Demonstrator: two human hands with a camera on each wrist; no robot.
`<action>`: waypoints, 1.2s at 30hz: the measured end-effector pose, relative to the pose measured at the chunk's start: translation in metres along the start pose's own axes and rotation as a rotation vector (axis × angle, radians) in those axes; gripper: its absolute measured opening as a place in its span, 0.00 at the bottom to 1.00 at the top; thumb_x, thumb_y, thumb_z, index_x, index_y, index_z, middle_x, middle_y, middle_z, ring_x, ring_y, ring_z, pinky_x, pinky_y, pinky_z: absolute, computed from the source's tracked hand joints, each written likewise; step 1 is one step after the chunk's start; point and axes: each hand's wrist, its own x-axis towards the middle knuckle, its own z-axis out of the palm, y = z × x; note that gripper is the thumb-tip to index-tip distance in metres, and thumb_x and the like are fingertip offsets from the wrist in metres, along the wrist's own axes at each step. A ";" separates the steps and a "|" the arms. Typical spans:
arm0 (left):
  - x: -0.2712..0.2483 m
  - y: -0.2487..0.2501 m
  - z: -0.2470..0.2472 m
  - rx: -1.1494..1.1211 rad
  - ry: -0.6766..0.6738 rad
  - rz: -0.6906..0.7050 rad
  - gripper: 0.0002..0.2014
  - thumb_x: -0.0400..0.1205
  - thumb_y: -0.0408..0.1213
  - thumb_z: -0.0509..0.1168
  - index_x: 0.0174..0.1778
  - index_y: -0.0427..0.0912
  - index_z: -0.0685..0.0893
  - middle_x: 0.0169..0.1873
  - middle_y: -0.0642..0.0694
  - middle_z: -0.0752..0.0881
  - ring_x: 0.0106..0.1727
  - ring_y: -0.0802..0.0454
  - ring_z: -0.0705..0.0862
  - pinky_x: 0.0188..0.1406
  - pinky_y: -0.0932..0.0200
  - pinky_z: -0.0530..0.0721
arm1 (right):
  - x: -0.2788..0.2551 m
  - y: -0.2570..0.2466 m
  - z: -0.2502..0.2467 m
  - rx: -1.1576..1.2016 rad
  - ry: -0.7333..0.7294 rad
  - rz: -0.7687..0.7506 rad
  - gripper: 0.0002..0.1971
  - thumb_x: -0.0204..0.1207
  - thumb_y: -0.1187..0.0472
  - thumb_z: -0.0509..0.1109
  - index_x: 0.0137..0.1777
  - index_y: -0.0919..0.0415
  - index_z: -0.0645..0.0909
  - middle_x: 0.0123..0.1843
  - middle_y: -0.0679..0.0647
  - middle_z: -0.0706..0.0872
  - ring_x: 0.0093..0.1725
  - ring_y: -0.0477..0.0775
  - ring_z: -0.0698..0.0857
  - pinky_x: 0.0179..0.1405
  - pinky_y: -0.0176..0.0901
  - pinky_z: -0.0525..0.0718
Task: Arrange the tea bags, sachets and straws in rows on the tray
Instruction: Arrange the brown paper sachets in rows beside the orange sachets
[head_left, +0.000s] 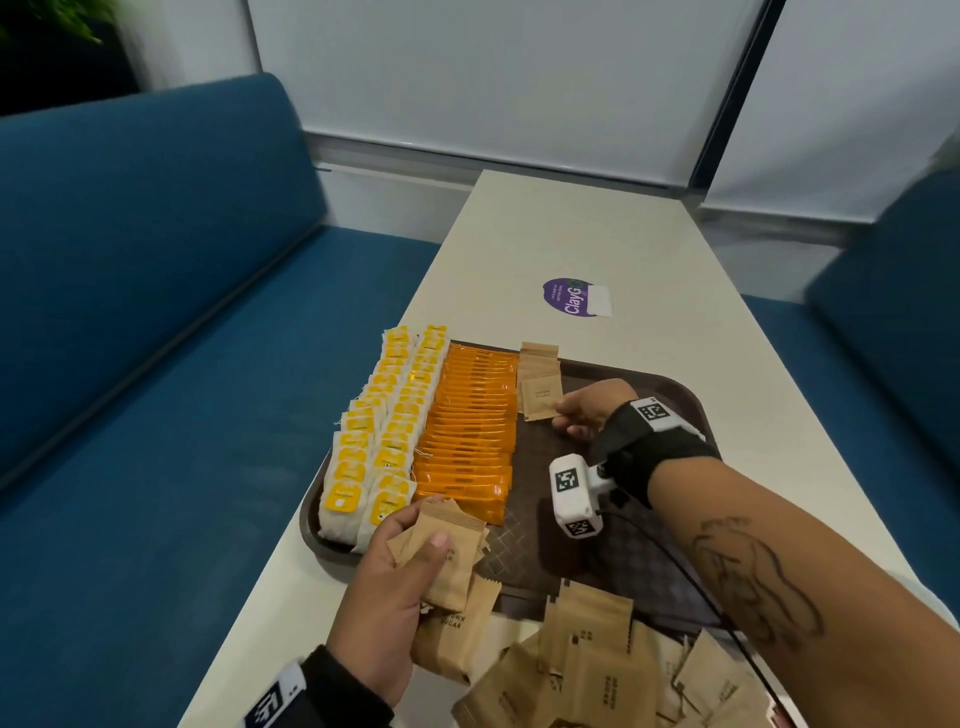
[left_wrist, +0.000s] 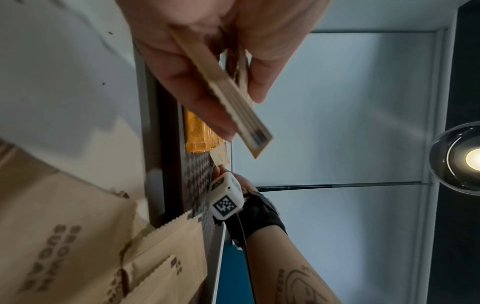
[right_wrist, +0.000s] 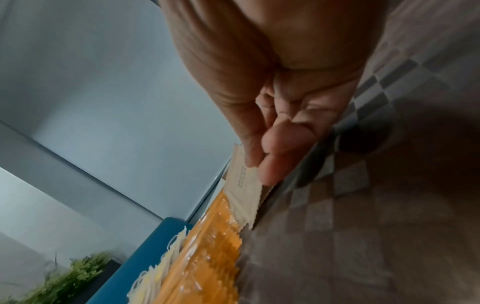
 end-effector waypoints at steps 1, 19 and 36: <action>0.001 0.000 0.000 -0.004 0.004 -0.001 0.13 0.80 0.33 0.63 0.59 0.52 0.78 0.51 0.41 0.88 0.50 0.43 0.85 0.39 0.51 0.82 | 0.003 0.000 0.001 0.008 -0.003 0.009 0.12 0.83 0.64 0.62 0.64 0.67 0.78 0.35 0.56 0.82 0.28 0.46 0.79 0.18 0.29 0.76; -0.007 0.002 0.005 -0.046 0.002 -0.020 0.11 0.82 0.31 0.61 0.54 0.51 0.80 0.42 0.43 0.90 0.45 0.45 0.86 0.36 0.53 0.81 | 0.007 -0.007 0.007 -0.530 0.087 -0.030 0.16 0.78 0.48 0.68 0.35 0.58 0.74 0.28 0.49 0.77 0.25 0.45 0.73 0.28 0.36 0.72; -0.027 0.002 0.017 0.059 -0.145 0.100 0.19 0.73 0.25 0.67 0.55 0.52 0.80 0.48 0.45 0.88 0.51 0.45 0.85 0.38 0.52 0.83 | -0.170 0.065 0.025 -0.376 -0.248 -0.504 0.13 0.67 0.58 0.79 0.49 0.58 0.81 0.37 0.46 0.84 0.32 0.40 0.81 0.29 0.28 0.79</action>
